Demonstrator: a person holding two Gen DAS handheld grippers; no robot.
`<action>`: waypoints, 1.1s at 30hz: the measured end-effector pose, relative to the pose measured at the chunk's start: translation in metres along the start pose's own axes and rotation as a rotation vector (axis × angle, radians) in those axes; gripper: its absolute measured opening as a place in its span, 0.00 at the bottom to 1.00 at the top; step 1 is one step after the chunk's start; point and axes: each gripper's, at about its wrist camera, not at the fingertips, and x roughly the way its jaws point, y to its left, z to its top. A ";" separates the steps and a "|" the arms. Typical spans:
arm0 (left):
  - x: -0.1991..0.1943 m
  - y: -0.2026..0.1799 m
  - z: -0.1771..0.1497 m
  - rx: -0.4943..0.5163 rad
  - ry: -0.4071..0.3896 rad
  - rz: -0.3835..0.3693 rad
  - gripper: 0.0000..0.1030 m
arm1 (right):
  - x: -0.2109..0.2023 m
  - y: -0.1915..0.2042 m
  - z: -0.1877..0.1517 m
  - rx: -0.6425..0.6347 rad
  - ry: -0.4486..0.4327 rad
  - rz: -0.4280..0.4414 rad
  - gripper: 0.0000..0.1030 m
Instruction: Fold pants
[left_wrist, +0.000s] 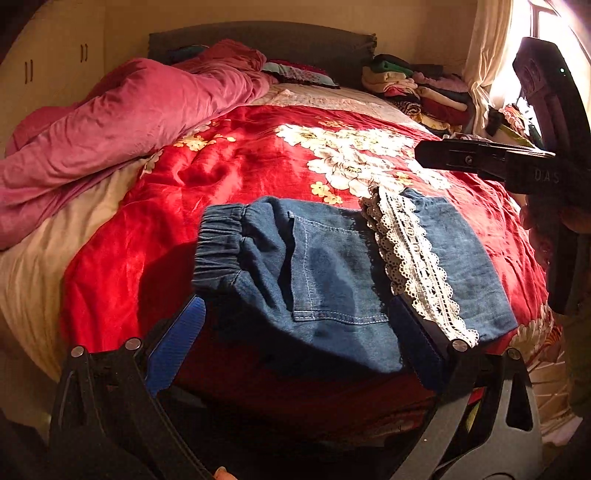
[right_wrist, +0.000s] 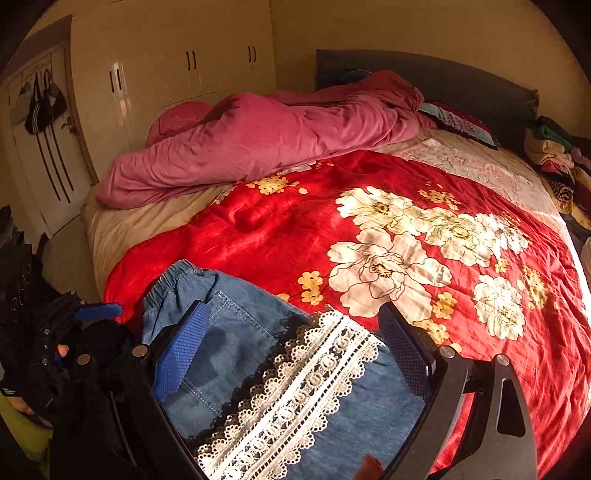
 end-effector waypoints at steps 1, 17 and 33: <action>0.001 0.004 -0.001 -0.011 0.004 -0.003 0.91 | 0.003 0.003 0.001 -0.005 0.006 0.003 0.90; 0.021 0.058 -0.015 -0.235 0.053 -0.062 0.88 | 0.073 0.047 0.020 -0.101 0.140 0.114 0.90; 0.052 0.066 -0.027 -0.326 0.126 -0.177 0.48 | 0.156 0.087 0.031 -0.206 0.335 0.289 0.90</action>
